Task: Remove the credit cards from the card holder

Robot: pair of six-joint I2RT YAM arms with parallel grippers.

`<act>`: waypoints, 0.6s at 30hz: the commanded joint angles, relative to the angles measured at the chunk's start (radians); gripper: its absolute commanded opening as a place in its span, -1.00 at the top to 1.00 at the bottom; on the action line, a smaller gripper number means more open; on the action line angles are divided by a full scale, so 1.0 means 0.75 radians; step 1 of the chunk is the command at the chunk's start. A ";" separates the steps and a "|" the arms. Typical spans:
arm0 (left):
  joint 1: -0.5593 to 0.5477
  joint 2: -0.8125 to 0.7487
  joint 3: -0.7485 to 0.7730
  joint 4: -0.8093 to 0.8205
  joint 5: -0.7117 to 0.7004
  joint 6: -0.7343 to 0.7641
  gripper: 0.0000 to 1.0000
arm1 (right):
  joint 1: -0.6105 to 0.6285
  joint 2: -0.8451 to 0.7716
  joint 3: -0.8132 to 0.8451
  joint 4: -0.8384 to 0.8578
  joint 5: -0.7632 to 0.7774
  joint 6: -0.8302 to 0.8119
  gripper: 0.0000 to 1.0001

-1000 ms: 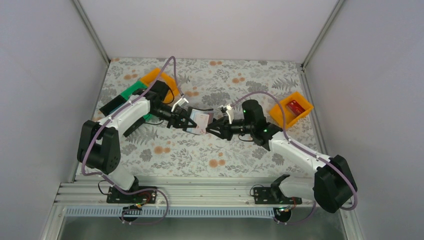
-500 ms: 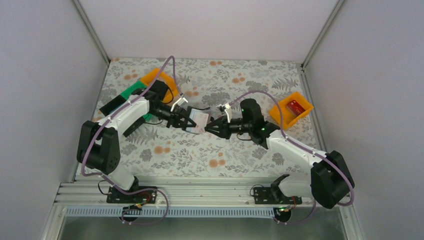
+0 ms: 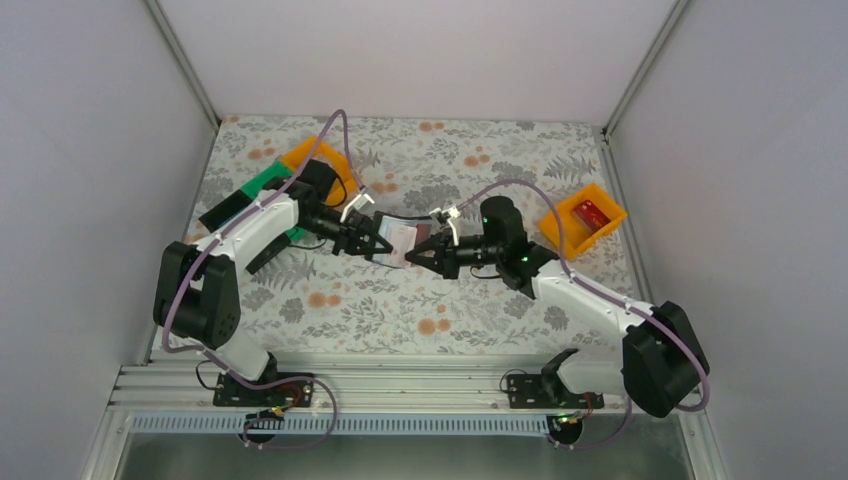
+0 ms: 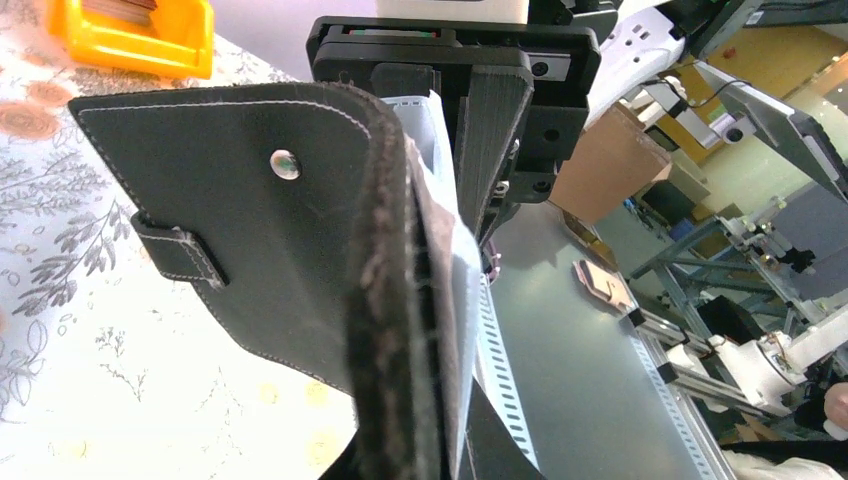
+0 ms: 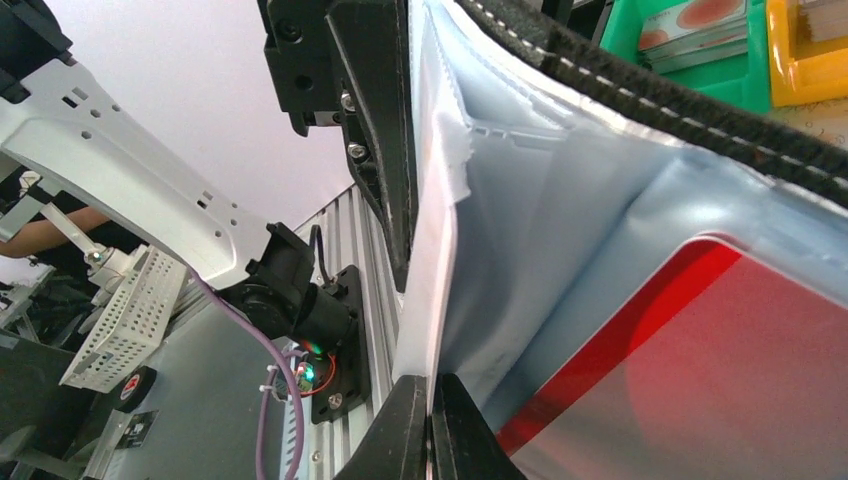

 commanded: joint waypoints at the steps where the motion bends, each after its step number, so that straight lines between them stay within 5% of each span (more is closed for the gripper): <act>1: -0.011 -0.044 0.005 0.028 0.107 0.053 0.80 | 0.013 -0.067 0.020 -0.031 0.067 -0.063 0.92; 4: -0.011 -0.043 0.001 0.030 0.108 0.056 0.61 | 0.008 -0.103 0.021 -0.121 0.092 -0.107 0.92; 10: -0.011 -0.044 0.006 0.003 0.114 0.086 0.60 | 0.001 -0.140 0.077 -0.277 0.141 -0.197 0.91; 14: -0.010 -0.044 0.007 0.002 0.115 0.085 0.94 | 0.001 -0.118 0.109 -0.325 0.107 -0.219 0.92; 18: -0.009 -0.049 0.007 -0.006 0.113 0.092 0.95 | -0.006 -0.139 0.102 -0.352 0.126 -0.237 0.92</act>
